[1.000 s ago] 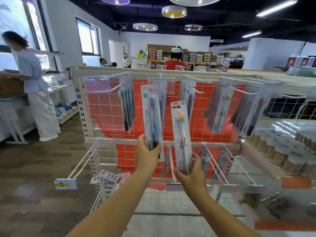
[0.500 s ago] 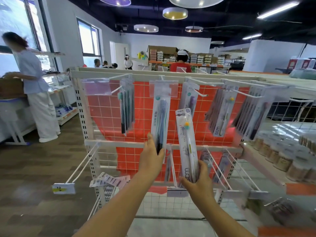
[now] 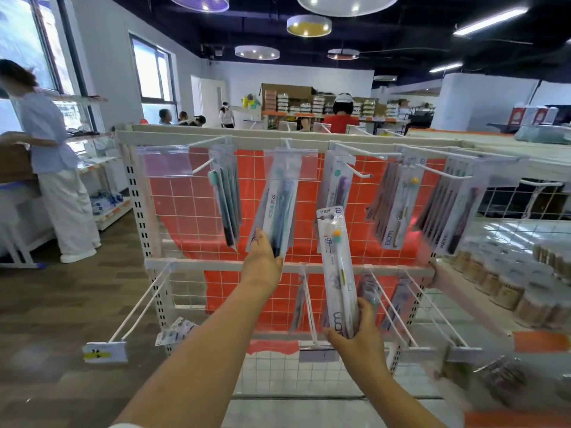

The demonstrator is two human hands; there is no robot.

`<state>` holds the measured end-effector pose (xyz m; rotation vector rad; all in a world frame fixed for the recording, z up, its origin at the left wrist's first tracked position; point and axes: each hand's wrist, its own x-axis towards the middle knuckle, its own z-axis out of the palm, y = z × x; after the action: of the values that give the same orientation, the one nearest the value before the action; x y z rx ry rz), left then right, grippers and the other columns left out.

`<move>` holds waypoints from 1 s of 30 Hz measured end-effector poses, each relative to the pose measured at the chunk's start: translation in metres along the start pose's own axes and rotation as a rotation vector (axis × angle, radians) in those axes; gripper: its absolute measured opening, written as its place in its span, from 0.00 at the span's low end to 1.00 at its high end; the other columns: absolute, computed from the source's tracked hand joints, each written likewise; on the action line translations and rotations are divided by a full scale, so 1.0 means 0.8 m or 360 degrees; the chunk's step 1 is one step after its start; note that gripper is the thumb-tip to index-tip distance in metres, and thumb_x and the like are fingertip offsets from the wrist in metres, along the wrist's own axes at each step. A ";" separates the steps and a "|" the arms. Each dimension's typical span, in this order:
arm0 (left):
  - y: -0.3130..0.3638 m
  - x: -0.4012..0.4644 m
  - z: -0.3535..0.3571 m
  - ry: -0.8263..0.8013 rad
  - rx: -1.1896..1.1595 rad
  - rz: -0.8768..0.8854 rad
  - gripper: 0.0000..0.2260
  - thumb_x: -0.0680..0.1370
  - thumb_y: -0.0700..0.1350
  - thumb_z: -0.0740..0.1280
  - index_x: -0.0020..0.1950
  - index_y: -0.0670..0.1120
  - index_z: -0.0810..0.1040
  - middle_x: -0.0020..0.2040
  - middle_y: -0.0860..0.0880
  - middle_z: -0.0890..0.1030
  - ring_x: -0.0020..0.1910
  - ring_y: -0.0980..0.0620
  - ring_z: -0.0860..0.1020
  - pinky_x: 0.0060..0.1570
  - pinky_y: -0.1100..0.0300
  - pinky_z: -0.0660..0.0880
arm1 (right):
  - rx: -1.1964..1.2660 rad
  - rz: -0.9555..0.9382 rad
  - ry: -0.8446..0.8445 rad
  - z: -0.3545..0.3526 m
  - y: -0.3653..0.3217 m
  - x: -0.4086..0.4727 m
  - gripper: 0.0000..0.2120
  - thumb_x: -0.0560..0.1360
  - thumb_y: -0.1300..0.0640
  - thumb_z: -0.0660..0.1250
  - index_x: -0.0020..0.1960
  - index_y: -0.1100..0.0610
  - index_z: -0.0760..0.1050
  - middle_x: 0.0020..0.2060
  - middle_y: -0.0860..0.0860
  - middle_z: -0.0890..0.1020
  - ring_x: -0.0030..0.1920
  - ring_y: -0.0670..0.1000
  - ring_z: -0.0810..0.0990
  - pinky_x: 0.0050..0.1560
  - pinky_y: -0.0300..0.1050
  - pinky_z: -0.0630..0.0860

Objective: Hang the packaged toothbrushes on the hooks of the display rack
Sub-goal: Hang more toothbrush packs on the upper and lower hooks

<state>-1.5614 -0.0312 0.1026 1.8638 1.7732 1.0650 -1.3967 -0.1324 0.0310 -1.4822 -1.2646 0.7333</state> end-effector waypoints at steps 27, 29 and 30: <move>-0.030 -0.089 0.018 -0.0465 0.1066 0.0717 0.08 0.80 0.42 0.57 0.55 0.43 0.74 0.50 0.46 0.77 0.48 0.49 0.76 0.51 0.57 0.75 | 0.0072 -0.0121 0.0017 -0.007 -0.002 -0.020 0.35 0.67 0.63 0.75 0.67 0.54 0.61 0.49 0.42 0.77 0.49 0.43 0.79 0.49 0.37 0.78; -0.028 -0.097 0.019 -0.0455 0.1029 0.0745 0.09 0.80 0.43 0.57 0.55 0.43 0.74 0.49 0.47 0.77 0.48 0.49 0.76 0.51 0.56 0.75 | 0.0075 -0.0133 0.0022 -0.010 0.000 -0.023 0.35 0.67 0.62 0.76 0.67 0.54 0.61 0.49 0.42 0.76 0.50 0.43 0.79 0.52 0.40 0.78; -0.027 -0.101 0.020 -0.0465 0.1021 0.0749 0.09 0.80 0.43 0.56 0.55 0.43 0.74 0.49 0.46 0.77 0.48 0.49 0.76 0.51 0.56 0.75 | 0.0076 -0.0129 0.0020 -0.011 0.002 -0.025 0.34 0.67 0.62 0.76 0.67 0.53 0.62 0.50 0.42 0.76 0.51 0.43 0.79 0.54 0.40 0.78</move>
<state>-1.5590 -0.1019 0.0547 2.7482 1.6532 0.3073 -1.3934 -0.1540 0.0289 -1.3867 -1.2817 0.6951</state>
